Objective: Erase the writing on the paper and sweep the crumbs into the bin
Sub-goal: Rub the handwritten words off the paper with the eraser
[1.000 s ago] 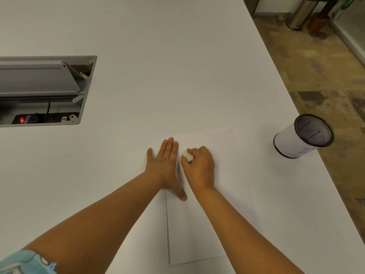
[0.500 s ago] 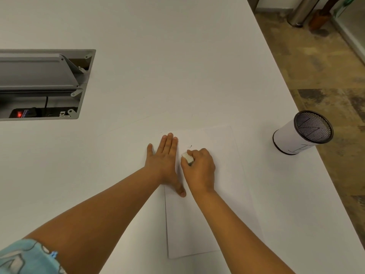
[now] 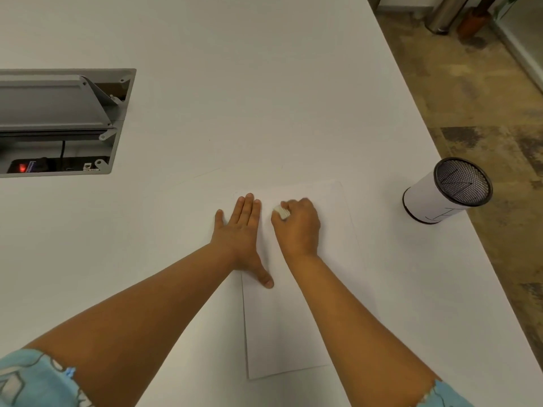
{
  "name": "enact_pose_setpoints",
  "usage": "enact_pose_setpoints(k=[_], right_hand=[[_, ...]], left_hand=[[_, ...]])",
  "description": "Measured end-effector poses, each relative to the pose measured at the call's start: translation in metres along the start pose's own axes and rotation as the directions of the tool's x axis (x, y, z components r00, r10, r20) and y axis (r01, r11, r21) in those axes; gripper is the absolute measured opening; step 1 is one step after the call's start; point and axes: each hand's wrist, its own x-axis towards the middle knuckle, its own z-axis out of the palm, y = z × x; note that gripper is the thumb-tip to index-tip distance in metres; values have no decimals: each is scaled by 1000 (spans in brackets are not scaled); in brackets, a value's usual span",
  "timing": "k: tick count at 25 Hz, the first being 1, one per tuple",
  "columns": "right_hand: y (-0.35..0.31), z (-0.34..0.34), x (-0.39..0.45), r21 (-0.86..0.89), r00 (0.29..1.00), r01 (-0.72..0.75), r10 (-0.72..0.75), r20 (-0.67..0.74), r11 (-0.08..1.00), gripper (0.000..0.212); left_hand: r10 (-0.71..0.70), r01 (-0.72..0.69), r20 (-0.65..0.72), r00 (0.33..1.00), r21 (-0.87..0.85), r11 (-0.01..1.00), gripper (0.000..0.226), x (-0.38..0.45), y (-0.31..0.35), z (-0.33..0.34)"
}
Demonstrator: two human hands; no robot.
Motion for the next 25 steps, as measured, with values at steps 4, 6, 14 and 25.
enact_pose_setpoints(k=[4,6,14,25], right_hand=[[1,-4,1,-23,1000,-16,16,13,1000,23],[10,-7,-17,-20,1000,-10,9,-25,1000,21],[-1,-6,9,22,996,-81,82,-41,996,21],[3,-6,-1,29,991,-100,103,-87,995,22]], left_hand=[[-20,20,8,1000,7,1000,156,-1,3,-3],[-27,27,19,999,13,1000,157,-1,3,-2],[-48,47,34,998,26,999,158,0,6,-4],[-34,35,28,999,-9,999,159,-2,5,-4]])
